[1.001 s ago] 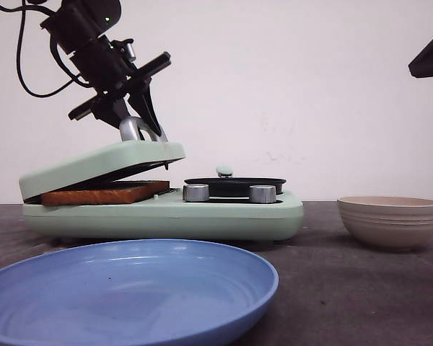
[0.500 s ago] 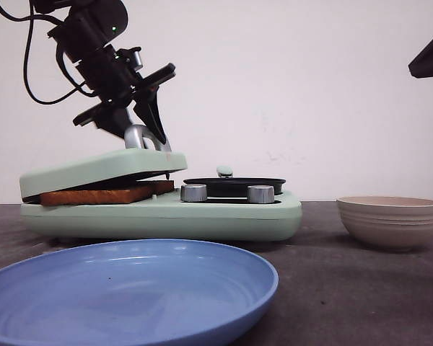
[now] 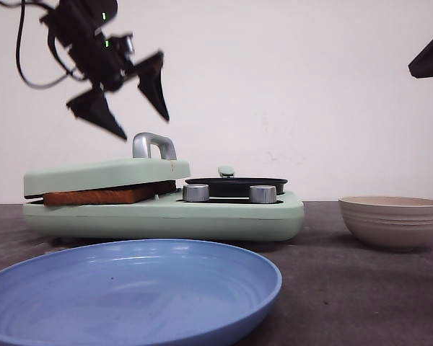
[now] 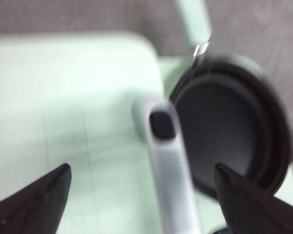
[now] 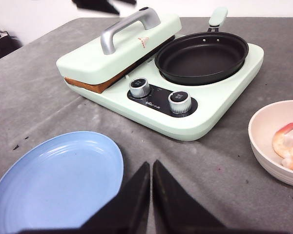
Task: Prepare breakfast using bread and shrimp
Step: 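Press the lid shut, open the left gripper and raise it, then move the right gripper to the shrimp bowl rim and grasp it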
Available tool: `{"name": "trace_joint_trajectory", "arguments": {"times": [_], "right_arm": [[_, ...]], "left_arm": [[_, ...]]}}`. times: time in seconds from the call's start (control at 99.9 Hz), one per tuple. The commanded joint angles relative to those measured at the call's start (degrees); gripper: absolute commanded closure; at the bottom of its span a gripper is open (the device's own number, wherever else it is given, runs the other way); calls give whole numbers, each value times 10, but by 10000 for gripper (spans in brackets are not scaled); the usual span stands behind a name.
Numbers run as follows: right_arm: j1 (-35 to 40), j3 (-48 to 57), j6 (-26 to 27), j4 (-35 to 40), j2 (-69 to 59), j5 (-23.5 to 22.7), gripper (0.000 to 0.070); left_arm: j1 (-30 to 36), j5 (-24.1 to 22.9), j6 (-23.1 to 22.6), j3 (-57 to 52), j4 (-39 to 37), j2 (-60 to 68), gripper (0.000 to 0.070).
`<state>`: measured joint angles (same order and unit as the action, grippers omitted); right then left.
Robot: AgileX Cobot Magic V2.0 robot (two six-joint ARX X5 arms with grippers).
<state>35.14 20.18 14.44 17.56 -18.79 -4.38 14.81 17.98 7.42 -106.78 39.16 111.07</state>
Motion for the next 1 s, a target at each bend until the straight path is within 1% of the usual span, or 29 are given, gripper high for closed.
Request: {"name": "trace_joint_trajectory", "arguments": {"times": [0.0,0.13,0.17,0.24,0.3,0.41,0.49,0.69,0.89,0.991], "right_arm": [[3,3,7,-4,-2,-1,700],[3,3,15,-4,-2,-1,700],[3,3,16,-4,-2,0,700],[3,3,17,-4,-2,-1,700],[3,3,17,-4,-2,0,700],[3,3,17,-4,-2,0,700],[3,3,17,-4,-2,0,700],[3,3,17,-10,-2,3,700],[3,4,23,-16,-2,9,700],[2,7,31,-17,-2,19,700]], "left_arm": [[1,7,-7,-51,9,10,176],[-4,34,-7,-129,40,10,176],[-4,51,-8,-149,55,10,179],[-4,76,-24,-174,68,5,181],[-4,78,-37,-182,68,-7,184],[-2,88,-43,-182,61,-39,184],[-2,93,-52,-182,71,-63,184],[-2,103,-98,-182,115,-121,188],[-3,135,-110,-164,146,-175,191],[-3,141,-117,-142,153,-205,191]]}}
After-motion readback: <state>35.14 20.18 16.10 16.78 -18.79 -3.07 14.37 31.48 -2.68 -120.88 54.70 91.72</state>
